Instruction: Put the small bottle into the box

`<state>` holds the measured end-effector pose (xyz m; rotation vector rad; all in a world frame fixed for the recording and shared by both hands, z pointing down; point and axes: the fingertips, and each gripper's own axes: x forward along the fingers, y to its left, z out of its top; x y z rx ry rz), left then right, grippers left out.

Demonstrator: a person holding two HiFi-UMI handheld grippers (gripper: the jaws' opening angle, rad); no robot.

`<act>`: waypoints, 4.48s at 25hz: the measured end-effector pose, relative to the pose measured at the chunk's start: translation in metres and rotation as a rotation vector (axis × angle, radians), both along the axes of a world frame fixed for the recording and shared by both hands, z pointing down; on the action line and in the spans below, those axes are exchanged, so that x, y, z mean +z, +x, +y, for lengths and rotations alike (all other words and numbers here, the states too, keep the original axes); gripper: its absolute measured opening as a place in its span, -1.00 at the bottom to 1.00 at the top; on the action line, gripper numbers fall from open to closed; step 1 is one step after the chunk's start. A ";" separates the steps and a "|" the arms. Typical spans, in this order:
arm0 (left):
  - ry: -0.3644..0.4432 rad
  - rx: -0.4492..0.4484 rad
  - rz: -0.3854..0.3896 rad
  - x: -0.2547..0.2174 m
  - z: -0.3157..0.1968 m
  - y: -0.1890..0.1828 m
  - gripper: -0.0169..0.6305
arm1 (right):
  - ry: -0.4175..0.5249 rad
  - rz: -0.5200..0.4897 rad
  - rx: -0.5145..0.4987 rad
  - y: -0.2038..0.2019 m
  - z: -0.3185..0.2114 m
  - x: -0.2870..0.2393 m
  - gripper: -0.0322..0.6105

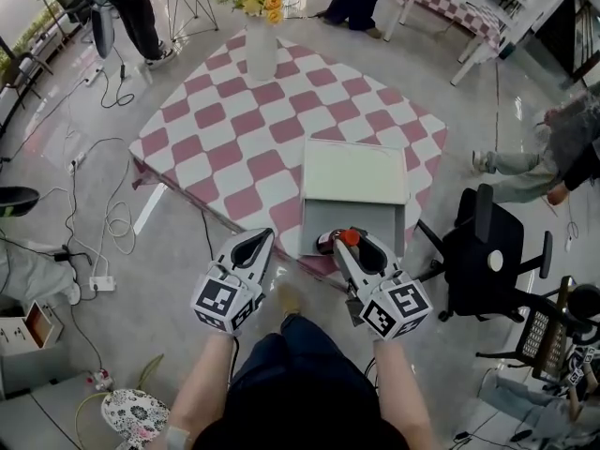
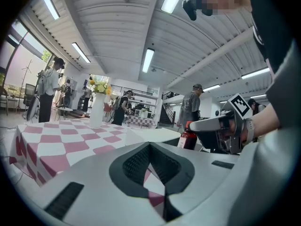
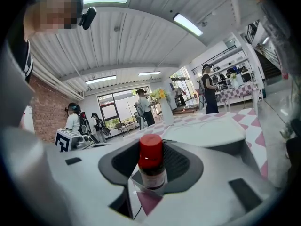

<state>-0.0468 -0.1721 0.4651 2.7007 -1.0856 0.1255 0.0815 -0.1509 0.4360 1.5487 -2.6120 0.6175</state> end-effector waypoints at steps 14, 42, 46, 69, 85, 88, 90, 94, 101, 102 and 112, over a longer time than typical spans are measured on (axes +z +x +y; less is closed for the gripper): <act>-0.043 0.010 0.007 0.021 -0.021 0.015 -0.92 | -0.042 0.068 -0.081 -0.018 -0.023 0.031 -0.44; -0.080 -0.021 0.002 0.037 -0.026 0.012 -0.92 | -0.023 0.317 -0.294 -0.049 -0.027 0.054 -0.44; -0.087 -0.021 0.007 0.039 -0.025 0.013 -0.92 | -0.011 0.332 -0.309 -0.051 -0.026 0.055 -0.44; -0.103 -0.019 0.007 0.040 -0.020 0.014 -0.92 | -0.014 0.297 -0.327 -0.052 -0.019 0.049 -0.37; -0.091 -0.010 0.002 0.033 -0.014 0.015 -0.92 | 0.051 0.278 -0.282 -0.042 -0.018 0.027 -0.37; -0.086 -0.004 -0.001 0.031 -0.011 0.017 -0.92 | 0.057 0.282 -0.252 -0.036 -0.016 0.022 -0.52; -0.084 -0.001 -0.003 0.029 -0.009 0.017 -0.92 | 0.063 0.273 -0.226 -0.032 -0.016 0.019 -0.62; -0.077 0.005 -0.007 0.026 -0.007 0.018 -0.92 | 0.072 0.240 -0.182 -0.025 -0.014 0.013 -0.73; -0.065 0.014 -0.011 0.020 0.003 0.022 -0.92 | 0.077 0.200 -0.119 -0.012 -0.004 0.006 -0.85; -0.062 0.015 -0.012 0.019 0.004 0.022 -0.92 | 0.077 0.189 -0.110 -0.010 -0.003 0.005 -0.85; -0.042 0.002 0.013 0.002 0.019 0.019 -0.92 | 0.070 0.120 -0.055 0.000 0.019 -0.006 -0.88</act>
